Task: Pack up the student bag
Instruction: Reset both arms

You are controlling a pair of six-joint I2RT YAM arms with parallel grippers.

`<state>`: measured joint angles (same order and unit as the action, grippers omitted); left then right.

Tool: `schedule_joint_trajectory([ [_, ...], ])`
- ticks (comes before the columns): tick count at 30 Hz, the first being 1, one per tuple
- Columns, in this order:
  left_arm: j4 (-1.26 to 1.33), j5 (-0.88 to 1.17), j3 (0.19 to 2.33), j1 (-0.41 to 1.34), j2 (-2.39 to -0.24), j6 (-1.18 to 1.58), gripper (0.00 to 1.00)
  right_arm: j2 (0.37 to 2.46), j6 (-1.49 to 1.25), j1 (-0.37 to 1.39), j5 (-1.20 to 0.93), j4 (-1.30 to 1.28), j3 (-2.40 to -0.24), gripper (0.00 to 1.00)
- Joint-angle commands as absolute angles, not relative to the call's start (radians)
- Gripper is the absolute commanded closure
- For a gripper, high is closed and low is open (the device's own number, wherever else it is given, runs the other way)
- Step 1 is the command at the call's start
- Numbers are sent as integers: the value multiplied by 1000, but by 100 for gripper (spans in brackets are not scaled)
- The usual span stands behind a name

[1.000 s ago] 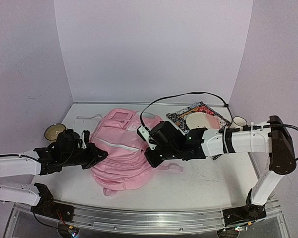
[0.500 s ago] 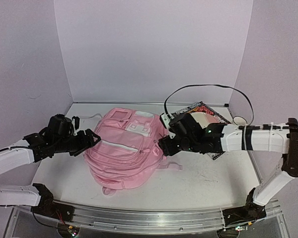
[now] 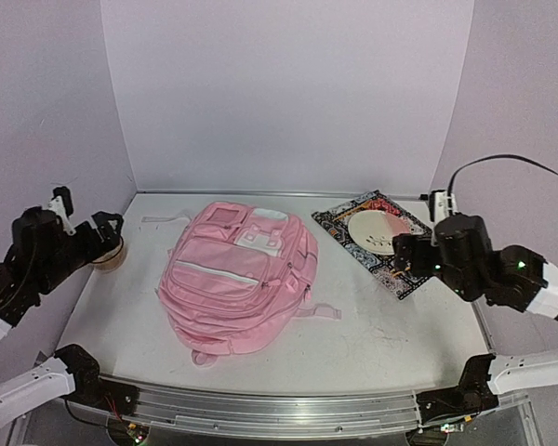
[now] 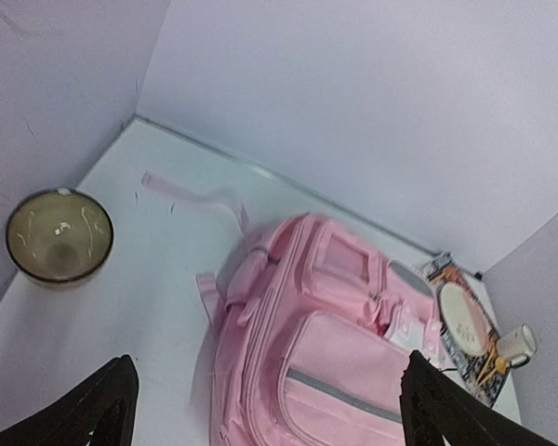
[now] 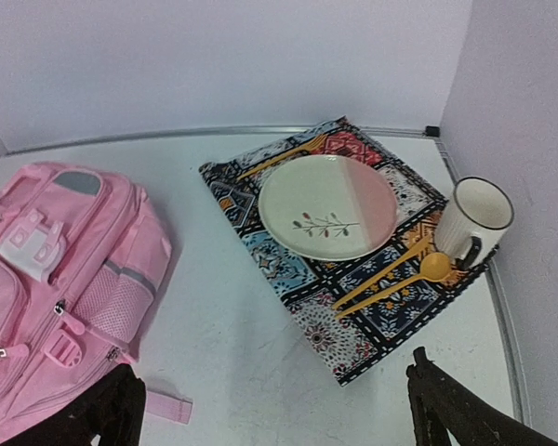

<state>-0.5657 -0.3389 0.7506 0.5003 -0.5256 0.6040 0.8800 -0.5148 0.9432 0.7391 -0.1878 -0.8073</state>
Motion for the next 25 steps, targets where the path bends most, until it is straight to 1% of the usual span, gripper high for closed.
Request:
schedule_joint_trajectory([
  [1, -593, -474, 758, 496, -333, 537, 1, 684, -593, 943, 850, -329, -750, 2],
  [5, -595, -499, 742, 495, -214, 489, 1, 573, -586, 943, 863, -351, -724, 2],
  [12, -596, -517, 707, 495, -86, 473, 1, 558, -589, 943, 886, -354, -704, 2],
  [17, -597, -519, 701, 495, -82, 474, 1, 584, -596, 943, 889, -355, -695, 2],
  [25, -599, -515, 707, 495, -142, 468, 1, 598, -608, 943, 892, -351, -692, 2],
])
